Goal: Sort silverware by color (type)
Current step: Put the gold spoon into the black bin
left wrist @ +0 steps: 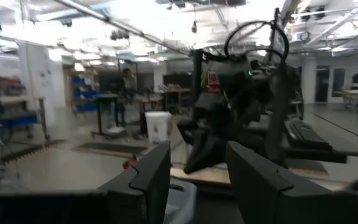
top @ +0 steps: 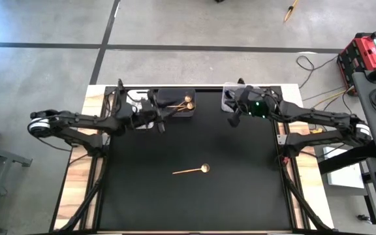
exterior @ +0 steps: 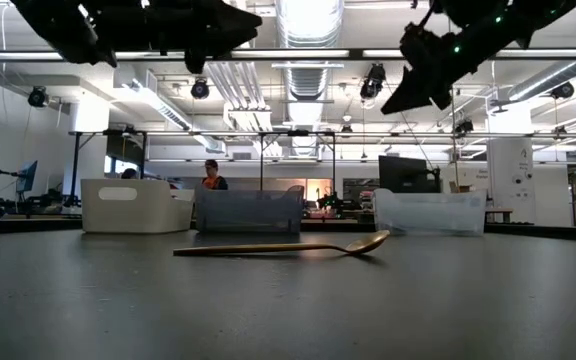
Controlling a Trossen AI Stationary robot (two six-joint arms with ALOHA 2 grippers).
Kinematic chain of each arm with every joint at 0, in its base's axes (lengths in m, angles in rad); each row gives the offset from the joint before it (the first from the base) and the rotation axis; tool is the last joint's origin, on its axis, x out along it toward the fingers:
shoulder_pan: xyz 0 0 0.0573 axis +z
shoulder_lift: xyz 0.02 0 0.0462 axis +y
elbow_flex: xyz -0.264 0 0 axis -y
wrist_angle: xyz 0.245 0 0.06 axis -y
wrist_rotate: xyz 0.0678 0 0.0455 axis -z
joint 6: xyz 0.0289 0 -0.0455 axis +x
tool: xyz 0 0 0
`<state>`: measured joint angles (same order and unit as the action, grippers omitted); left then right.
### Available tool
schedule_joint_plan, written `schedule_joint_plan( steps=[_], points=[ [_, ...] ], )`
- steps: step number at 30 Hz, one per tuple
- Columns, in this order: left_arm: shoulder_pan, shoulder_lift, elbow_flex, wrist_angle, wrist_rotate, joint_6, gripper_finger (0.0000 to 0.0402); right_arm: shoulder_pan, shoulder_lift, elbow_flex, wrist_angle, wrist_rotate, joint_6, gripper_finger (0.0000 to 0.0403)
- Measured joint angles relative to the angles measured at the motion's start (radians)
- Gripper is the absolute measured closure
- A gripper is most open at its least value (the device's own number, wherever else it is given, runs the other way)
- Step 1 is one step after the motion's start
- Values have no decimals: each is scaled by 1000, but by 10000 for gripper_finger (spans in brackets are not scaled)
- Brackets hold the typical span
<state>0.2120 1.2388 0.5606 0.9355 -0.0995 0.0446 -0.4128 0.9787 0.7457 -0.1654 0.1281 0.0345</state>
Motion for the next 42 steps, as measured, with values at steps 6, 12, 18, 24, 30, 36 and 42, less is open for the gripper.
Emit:
schedule_joint_plan(
  steps=[6,12,18,24,30,36,42],
  points=[
    [-130,0,0,-100,-140,-68,284,105,-29,-15,30,2,-37,394],
    [-214,5,0,-218,-181,-186,298,179,-22,-16,43,3,-64,394],
    [-261,77,0,-219,-231,-286,307,221,-21,-21,46,3,-66,394],
    [-286,205,0,-168,-232,-327,314,266,-21,-43,53,2,-62,394],
    [-310,310,64,-205,-196,-292,314,332,-22,-68,83,2,-65,394],
    [-349,380,166,-376,-171,-220,314,410,-23,-111,152,-1,-72,394],
    [-385,403,227,-512,-171,-213,314,482,-23,-119,158,0,-71,394]
  ],
)
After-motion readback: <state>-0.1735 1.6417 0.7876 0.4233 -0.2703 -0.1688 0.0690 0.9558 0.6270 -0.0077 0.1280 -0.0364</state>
